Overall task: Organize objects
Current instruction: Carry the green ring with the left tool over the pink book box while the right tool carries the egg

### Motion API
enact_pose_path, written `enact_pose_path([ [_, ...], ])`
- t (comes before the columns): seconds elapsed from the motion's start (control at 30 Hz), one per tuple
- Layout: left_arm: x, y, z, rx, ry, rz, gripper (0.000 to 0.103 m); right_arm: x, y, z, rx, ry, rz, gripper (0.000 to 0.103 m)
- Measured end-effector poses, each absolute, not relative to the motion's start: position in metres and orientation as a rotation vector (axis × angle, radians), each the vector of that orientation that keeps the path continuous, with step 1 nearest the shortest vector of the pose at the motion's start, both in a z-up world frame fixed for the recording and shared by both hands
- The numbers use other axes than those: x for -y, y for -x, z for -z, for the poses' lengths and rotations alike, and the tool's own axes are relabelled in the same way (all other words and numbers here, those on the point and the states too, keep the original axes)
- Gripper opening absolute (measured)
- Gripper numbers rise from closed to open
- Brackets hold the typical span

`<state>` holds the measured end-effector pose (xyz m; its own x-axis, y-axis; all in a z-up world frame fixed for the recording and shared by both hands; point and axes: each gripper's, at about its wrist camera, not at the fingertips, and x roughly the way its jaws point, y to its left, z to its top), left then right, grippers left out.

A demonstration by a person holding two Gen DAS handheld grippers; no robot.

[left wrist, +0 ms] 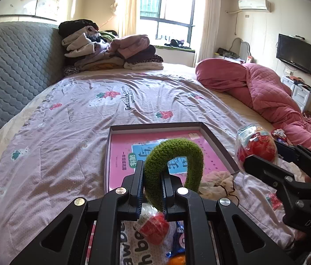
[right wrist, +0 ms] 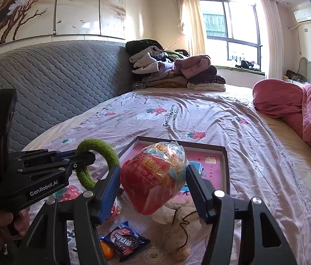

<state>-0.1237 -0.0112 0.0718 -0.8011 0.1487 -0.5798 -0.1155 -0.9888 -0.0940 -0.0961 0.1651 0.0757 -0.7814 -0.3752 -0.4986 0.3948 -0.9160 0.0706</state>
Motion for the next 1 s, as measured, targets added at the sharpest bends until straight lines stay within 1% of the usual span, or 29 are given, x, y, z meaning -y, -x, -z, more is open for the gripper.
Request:
enact_pose_path([
  [0.43, 0.016, 0.17, -0.059, 0.111, 0.943, -2.863, 0.013, -0.18, 0.149, -0.079, -0.102, -0.737, 2.699, 0.06],
  [0.67, 0.018, 0.195, -0.044, 0.129, 0.981, -2.852, 0.013, -0.187, 0.173, -0.064, -0.093, -0.786, 2.699, 0.06],
  [1.0, 0.021, 0.231, -0.023, 0.166, 1.044, -2.834, 0.013, -0.187, 0.2, -0.038, -0.126, -0.873, 2.682, 0.06],
])
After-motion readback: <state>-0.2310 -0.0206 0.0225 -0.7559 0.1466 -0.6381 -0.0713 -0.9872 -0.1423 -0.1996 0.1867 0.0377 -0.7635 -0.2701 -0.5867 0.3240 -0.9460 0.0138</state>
